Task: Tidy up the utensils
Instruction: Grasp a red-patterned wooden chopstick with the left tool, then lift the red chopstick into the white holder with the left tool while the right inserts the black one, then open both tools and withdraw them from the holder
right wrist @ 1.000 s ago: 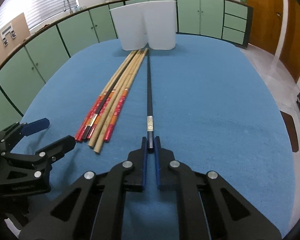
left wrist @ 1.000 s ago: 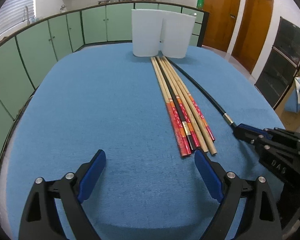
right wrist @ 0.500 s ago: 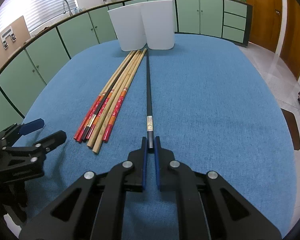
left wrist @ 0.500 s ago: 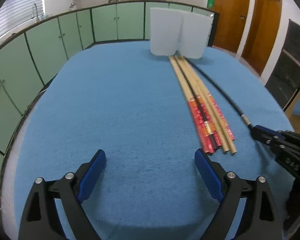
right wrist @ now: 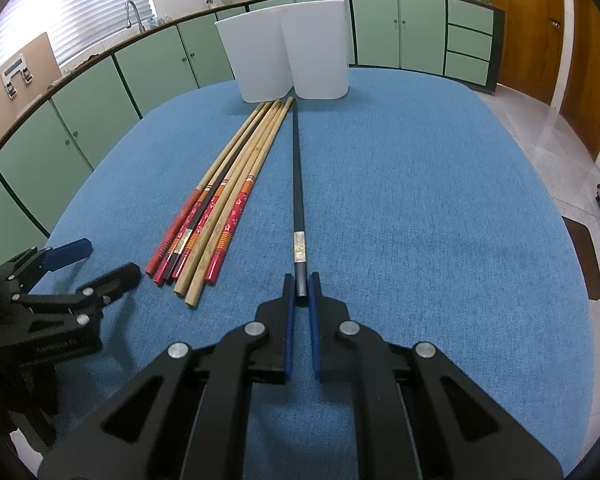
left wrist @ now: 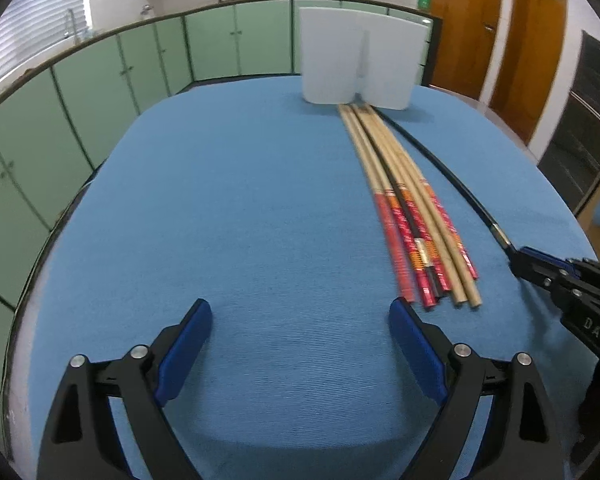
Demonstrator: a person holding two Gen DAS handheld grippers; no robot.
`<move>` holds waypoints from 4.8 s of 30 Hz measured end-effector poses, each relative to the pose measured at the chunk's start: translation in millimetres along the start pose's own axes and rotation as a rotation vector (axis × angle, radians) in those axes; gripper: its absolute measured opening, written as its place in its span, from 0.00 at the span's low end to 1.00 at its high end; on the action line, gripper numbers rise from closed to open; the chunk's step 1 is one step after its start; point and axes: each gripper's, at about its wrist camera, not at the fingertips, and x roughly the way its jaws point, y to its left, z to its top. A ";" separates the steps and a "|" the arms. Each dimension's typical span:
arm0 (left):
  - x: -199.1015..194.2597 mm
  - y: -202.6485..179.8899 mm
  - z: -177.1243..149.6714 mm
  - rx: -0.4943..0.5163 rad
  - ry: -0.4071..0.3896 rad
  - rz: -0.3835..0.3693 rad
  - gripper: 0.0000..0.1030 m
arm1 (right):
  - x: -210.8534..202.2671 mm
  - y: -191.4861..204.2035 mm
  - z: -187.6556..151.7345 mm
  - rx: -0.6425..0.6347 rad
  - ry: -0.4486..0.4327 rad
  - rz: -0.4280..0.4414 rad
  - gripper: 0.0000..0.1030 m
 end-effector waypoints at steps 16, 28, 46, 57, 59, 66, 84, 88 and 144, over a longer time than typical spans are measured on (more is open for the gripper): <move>6.2 -22.1 4.3 0.058 0.013 -0.020 0.88 | 0.4 0.8 0.3 0.006 0.000 0.000 0.06; 3.4 -4.9 1.7 -0.011 0.008 0.025 0.87 | 0.8 0.8 0.7 0.009 0.000 0.002 0.06; 1.7 -20.2 6.0 0.027 -0.013 -0.030 0.45 | 2.7 1.2 0.7 0.008 0.002 0.000 0.07; -6.8 -32.5 9.9 0.043 -0.009 -0.078 0.06 | -1.3 -1.6 1.1 0.002 -0.002 0.007 0.05; -15.2 -33.8 12.9 0.060 -0.026 -0.063 0.06 | -6.0 -2.6 1.3 -0.007 -0.006 0.000 0.05; -62.0 -33.4 30.5 0.101 -0.119 -0.033 0.06 | -35.0 -7.4 16.0 -0.017 -0.073 -0.003 0.05; -145.2 -25.0 112.6 0.122 -0.395 -0.013 0.06 | -124.1 -9.1 107.1 -0.104 -0.305 0.014 0.05; -151.5 -27.4 129.5 0.126 -0.433 -0.013 0.06 | -131.7 -10.2 128.8 -0.120 -0.313 0.040 0.05; -63.4 -14.4 237.3 0.027 -0.516 -0.129 0.53 | -67.9 -15.4 255.3 -0.176 -0.391 -0.131 0.52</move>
